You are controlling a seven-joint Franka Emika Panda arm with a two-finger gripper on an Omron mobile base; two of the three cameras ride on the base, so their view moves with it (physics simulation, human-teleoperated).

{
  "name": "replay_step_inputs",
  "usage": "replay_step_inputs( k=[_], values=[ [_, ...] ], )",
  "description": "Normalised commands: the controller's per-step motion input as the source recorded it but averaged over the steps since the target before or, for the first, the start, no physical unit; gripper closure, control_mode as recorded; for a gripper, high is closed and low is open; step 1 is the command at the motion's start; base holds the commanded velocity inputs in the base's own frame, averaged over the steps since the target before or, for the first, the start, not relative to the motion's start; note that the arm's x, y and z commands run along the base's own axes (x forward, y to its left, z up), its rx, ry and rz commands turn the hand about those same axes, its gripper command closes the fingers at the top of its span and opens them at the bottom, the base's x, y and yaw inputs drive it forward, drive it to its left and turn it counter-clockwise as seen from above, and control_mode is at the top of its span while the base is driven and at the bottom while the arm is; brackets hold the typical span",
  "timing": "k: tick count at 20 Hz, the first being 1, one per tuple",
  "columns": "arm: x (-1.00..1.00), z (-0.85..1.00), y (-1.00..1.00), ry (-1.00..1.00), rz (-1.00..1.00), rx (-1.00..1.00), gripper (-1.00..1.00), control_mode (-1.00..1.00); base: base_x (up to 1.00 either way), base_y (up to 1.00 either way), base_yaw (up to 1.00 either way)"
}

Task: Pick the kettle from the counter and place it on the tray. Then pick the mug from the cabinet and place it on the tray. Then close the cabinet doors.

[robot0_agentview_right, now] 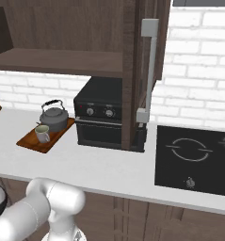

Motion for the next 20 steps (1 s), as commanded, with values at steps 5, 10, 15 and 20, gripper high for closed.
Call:
replay_step_inputs(
  k=[5, 10, 15, 20],
  values=[
    [0.24, 0.0, -0.81, 0.04, -0.21, 0.06, -1.0, -1.0, 0.0, 0.0, 0.0],
    [0.36, -0.01, -0.76, 0.13, -0.23, 0.03, -1.0, -1.0, 0.0, 0.0, 0.0],
    [0.45, -0.06, -0.75, 0.11, -0.21, 0.01, -1.0, -1.0, 0.0, 0.0, 0.0],
    [0.53, -0.08, -0.69, 0.11, -0.22, 0.0, -1.0, -1.0, 0.0, 0.0, 0.0]
  ],
)
